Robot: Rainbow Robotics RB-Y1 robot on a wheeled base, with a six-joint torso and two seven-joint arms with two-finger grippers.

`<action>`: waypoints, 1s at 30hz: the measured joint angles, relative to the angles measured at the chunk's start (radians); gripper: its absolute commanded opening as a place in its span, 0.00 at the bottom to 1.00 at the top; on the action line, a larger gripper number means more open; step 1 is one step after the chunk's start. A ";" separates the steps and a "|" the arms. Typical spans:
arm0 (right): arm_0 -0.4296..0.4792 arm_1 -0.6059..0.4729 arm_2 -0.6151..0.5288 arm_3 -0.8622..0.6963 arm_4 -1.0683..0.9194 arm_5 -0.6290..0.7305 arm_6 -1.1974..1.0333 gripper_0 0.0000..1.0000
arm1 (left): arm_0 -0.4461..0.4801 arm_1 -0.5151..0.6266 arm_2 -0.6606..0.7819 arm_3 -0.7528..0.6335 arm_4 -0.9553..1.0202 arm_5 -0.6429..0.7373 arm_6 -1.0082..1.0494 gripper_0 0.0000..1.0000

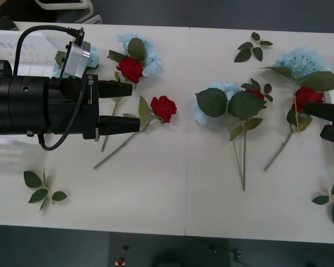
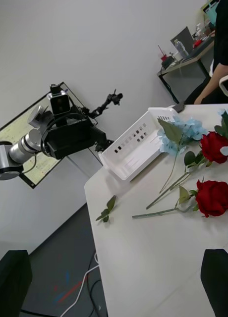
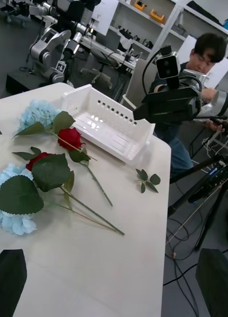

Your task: Put the red flowers into the right box and the blue flowers into the left box

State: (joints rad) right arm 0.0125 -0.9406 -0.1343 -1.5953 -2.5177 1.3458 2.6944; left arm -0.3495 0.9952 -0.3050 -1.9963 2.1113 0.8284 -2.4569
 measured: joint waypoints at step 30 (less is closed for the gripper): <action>-0.008 0.015 0.022 0.043 0.000 0.000 0.000 1.00 | 0.000 0.000 0.000 0.000 0.000 0.000 0.000 1.00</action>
State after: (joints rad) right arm 0.0044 -0.9253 -0.1128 -1.5526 -2.5177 1.3455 2.6944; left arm -0.3495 0.9952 -0.3050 -1.9963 2.1113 0.8284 -2.4569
